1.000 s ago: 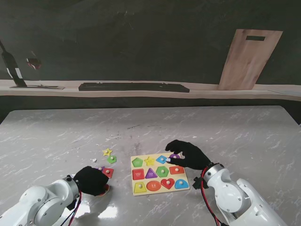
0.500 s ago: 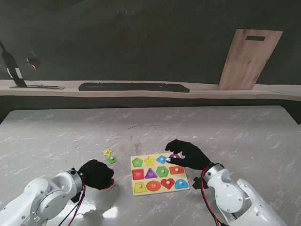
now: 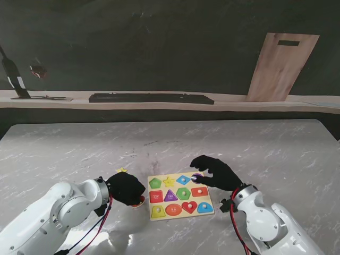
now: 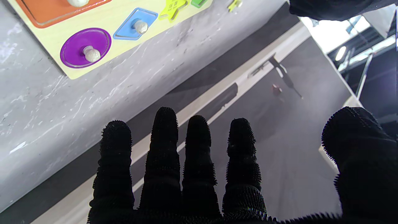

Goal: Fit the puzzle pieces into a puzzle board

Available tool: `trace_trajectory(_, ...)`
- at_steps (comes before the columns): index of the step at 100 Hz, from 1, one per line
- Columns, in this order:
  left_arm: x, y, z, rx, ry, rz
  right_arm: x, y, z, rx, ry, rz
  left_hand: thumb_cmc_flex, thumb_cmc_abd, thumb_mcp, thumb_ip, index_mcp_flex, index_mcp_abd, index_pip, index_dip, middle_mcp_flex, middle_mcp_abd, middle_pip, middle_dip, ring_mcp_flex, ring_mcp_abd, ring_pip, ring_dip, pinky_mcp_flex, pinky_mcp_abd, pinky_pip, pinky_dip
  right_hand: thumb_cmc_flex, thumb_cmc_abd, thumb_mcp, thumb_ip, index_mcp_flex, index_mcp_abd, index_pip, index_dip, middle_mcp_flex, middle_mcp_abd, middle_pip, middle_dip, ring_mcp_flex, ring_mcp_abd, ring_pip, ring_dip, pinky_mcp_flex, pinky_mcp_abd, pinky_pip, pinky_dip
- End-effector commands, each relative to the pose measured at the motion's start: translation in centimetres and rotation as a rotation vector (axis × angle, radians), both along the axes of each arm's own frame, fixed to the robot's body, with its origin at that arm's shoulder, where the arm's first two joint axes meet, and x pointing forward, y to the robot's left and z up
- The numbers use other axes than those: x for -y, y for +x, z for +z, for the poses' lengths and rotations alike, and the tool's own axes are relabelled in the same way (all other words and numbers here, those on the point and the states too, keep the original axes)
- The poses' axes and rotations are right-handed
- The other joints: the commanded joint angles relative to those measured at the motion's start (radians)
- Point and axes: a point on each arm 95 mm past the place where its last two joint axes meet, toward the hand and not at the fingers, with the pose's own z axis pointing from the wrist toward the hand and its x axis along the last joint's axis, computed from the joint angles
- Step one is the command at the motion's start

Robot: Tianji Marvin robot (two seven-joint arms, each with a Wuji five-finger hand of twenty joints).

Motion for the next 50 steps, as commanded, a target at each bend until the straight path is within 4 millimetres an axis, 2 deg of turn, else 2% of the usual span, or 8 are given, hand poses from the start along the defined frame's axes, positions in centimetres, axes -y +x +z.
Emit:
trace_trajectory(1, 0.6, 0.6, 0.7, 0.003, -0.005, -0.01, 0.0, -0.3, 0.0, 0.009, 0.008, -0.003, 0.005, 0.004, 0.035, 0.067, -0.002, -0.056, 0.04, 0.018, 0.016, -0.004, 0.026, 0.02, 0.03, 0.011, 0.042, 0.018, 0.009, -0.003, 0.046, 0.025, -0.017, 0.024, -0.022, 0.025, 0.011, -0.02, -0.007, 0.009, 0.028, -0.028, 0.01, 0.008, 0.016, -0.017, 0.007, 0.014, -0.011, 0.01, 0.015, 0.015)
trace_trajectory(50, 5.4, 3.2, 0.5, -0.105, -0.008, -0.126, 1.4, -0.6, 0.2, 0.042, 0.038, -0.049, 0.011, 0.013, 0.019, 0.065, -0.012, -0.058, 0.036, 0.023, 0.007, -0.004, 0.024, 0.023, 0.023, 0.013, 0.043, 0.024, 0.011, -0.001, 0.048, 0.024, -0.014, 0.032, -0.027, 0.026, 0.012, -0.019, -0.01, 0.009, 0.029, -0.026, 0.008, 0.007, 0.016, -0.016, 0.007, 0.014, -0.012, 0.011, 0.015, 0.015)
